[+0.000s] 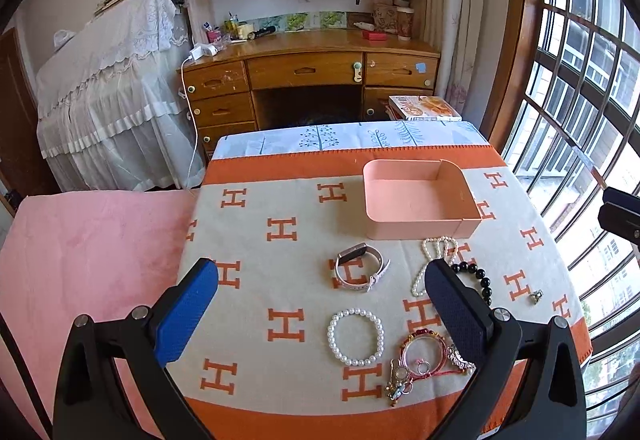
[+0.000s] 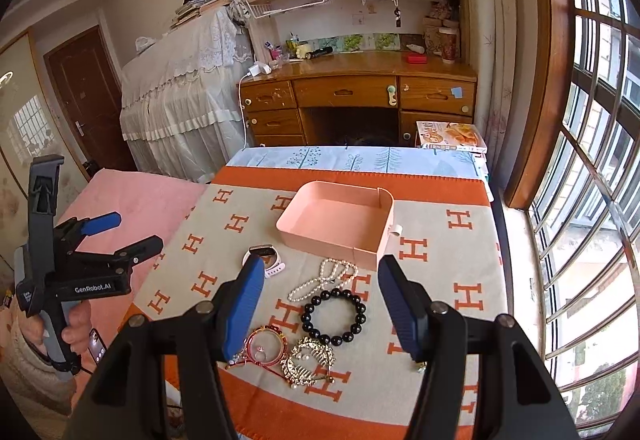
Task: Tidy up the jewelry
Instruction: 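Move both tools toward the white smartwatch and black bead bracelet, then grasp the white smartwatch with the left tool while the right tool grasps the black bead bracelet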
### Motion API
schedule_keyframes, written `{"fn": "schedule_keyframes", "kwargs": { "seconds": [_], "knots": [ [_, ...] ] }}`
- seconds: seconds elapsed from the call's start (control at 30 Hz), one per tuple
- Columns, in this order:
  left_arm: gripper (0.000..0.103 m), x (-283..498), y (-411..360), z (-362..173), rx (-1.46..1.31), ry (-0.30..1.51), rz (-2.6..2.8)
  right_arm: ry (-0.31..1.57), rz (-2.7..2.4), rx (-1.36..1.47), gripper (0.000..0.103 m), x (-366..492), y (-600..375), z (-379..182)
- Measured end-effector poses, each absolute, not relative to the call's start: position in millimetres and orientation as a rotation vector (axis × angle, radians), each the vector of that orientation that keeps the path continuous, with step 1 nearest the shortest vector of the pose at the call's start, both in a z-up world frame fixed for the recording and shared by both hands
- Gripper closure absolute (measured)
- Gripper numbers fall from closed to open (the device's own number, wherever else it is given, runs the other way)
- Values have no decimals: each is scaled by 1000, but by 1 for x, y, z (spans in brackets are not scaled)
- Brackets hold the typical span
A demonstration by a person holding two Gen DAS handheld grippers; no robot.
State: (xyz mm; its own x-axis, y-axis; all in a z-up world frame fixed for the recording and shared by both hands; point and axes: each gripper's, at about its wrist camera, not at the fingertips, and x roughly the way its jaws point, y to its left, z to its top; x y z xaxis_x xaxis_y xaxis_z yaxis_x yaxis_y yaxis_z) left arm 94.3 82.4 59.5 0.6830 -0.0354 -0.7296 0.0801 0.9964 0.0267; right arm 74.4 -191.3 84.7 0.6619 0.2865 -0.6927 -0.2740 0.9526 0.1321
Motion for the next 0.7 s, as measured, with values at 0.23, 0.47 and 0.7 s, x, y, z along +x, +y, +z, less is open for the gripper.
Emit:
{"fn": "schedule_keyframes", "kwargs": {
  "seconds": [0.23, 0.47, 0.7],
  "knots": [
    [1, 151, 81, 6, 135, 979, -82, 1021, 330, 12, 44, 139, -193, 23],
    [10, 194, 87, -77, 108, 1173, -76, 1243, 314, 59, 63, 175, -203, -57],
    [21, 206, 86, -112, 63, 1249, -92, 1333, 307, 14, 64, 184, -194, -96]
  ]
}}
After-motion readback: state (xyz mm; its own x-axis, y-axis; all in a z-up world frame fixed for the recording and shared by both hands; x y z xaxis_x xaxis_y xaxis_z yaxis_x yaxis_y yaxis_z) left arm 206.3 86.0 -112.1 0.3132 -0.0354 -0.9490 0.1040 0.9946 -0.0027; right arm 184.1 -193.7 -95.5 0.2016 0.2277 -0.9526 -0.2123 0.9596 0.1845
